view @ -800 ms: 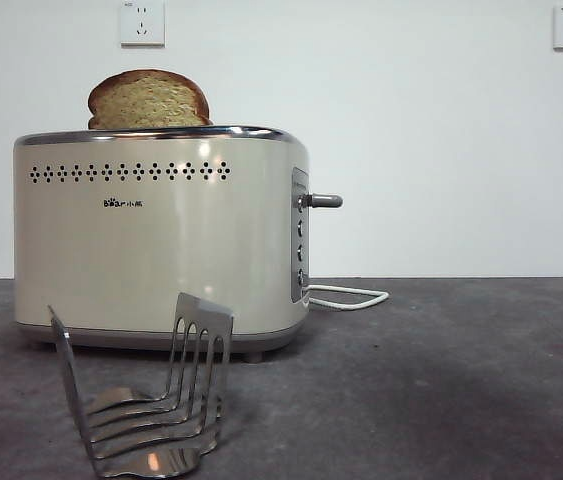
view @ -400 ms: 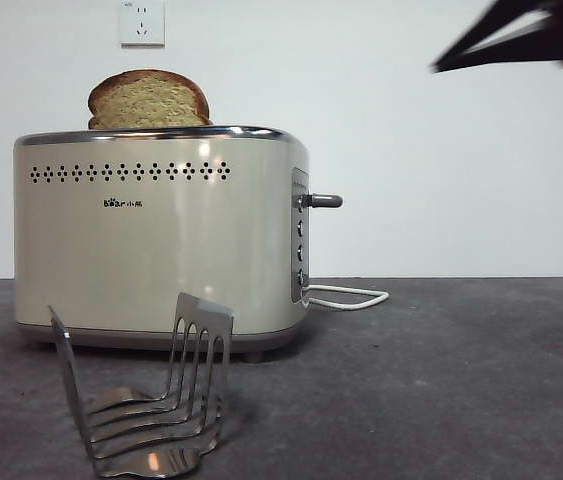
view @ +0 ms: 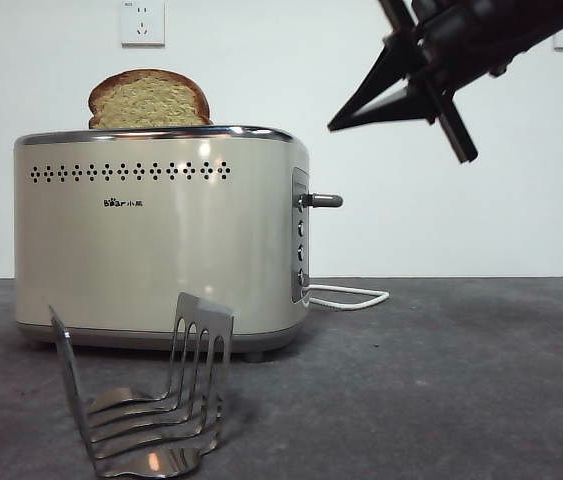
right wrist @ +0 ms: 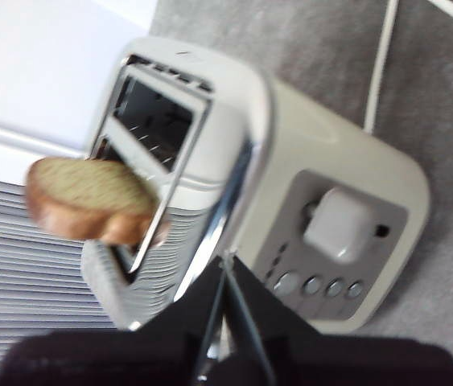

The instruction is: Pick up a slice of bread from the rack,put the bread on the toaster,press the button

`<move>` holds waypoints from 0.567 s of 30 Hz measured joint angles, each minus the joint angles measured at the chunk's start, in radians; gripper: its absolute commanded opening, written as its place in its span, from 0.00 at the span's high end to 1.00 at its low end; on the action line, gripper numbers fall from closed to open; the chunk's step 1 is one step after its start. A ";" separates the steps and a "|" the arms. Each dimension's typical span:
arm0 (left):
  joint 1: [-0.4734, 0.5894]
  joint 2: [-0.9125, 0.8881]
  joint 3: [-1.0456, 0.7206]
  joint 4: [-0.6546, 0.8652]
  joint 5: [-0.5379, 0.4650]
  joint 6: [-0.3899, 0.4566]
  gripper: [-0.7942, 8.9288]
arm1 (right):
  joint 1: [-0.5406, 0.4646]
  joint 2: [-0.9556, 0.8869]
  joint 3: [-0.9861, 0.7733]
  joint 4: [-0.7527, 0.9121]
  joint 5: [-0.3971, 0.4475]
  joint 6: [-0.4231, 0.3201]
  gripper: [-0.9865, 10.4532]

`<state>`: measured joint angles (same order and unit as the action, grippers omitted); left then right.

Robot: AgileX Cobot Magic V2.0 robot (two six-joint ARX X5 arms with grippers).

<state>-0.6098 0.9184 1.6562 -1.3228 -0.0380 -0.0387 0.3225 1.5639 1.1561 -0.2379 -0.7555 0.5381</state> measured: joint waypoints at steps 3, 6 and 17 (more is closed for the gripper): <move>0.000 -0.021 -0.069 -0.001 -0.058 -0.028 0.89 | -0.002 0.049 0.009 -0.001 0.000 0.000 0.92; 0.000 -0.023 -0.121 -0.001 -0.098 -0.052 0.89 | -0.002 0.094 0.011 -0.001 0.005 0.000 0.92; 0.000 -0.015 -0.157 0.000 -0.102 -0.078 0.89 | -0.002 0.195 0.024 0.059 0.023 0.008 0.92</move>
<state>-0.6098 0.9031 1.4990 -1.3231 -0.1402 -0.1165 0.3202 1.7588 1.1801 -0.1787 -0.7326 0.5457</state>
